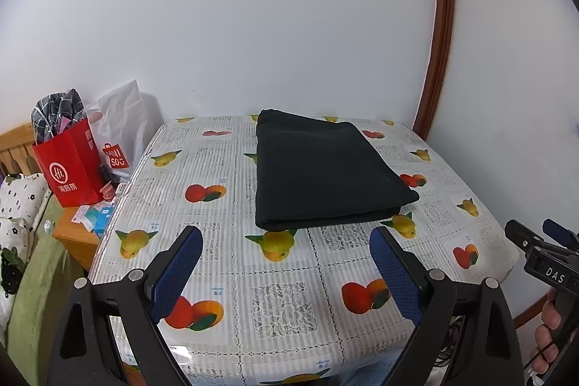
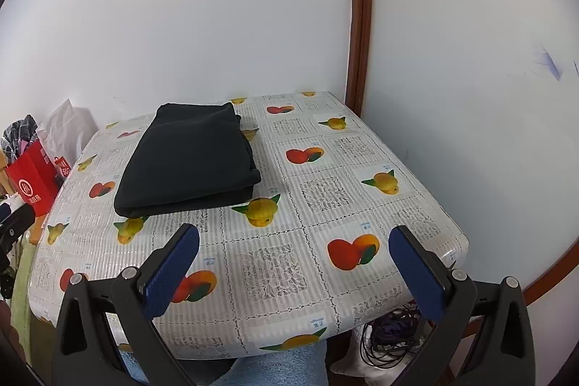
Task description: Fold small clothes
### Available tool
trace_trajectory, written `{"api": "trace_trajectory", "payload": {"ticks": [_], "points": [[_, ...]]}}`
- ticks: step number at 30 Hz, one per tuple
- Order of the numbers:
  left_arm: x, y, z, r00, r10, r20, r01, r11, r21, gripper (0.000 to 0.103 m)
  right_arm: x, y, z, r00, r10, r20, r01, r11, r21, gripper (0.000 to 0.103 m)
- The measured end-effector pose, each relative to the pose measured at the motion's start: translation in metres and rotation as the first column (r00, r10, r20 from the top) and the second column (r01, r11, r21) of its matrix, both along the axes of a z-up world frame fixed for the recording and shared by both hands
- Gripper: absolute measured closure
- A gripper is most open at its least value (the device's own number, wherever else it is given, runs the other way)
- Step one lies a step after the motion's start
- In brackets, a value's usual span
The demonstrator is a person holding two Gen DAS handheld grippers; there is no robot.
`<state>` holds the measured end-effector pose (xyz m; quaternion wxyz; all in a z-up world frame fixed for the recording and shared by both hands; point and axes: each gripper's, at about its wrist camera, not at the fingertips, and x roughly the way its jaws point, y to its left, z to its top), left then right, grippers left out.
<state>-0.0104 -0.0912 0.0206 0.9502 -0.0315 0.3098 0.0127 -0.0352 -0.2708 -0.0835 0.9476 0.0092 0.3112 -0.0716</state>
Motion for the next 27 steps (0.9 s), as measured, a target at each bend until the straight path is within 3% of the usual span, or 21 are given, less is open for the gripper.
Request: {"api": "trace_trajectory", "payload": {"ticks": [27], "points": [[-0.0016, 0.0037, -0.0072, 1.0, 0.011, -0.014, -0.011, 1.0, -0.009, 0.009, -0.001, 0.0001, -0.0007, 1.0, -0.015, -0.012, 0.015, 1.0, -0.015, 0.0]]}}
